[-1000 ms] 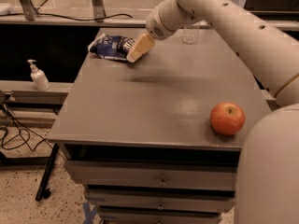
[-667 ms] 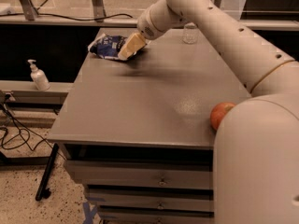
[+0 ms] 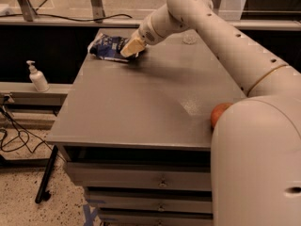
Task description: Move blue chip bag near apple
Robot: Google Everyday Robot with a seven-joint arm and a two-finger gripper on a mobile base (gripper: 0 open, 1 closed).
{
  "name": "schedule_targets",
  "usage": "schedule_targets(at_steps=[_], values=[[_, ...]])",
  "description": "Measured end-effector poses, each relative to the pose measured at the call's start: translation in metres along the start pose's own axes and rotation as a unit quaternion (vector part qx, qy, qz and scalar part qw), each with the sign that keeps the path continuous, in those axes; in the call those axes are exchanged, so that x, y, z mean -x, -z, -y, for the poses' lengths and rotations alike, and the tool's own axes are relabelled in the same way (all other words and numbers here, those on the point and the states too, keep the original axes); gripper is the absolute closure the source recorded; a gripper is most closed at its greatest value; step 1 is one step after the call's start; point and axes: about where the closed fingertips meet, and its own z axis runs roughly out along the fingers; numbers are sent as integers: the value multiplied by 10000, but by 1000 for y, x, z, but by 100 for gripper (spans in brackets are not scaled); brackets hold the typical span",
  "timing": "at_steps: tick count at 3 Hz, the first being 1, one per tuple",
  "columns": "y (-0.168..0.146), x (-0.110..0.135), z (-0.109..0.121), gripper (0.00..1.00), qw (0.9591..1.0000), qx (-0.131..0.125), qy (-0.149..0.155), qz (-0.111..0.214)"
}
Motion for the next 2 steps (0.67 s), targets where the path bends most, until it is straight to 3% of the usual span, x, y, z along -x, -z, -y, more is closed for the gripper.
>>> schedule_targets(at_steps=[2], values=[[30,-25,-16,86,9996,-136,-219,-136]])
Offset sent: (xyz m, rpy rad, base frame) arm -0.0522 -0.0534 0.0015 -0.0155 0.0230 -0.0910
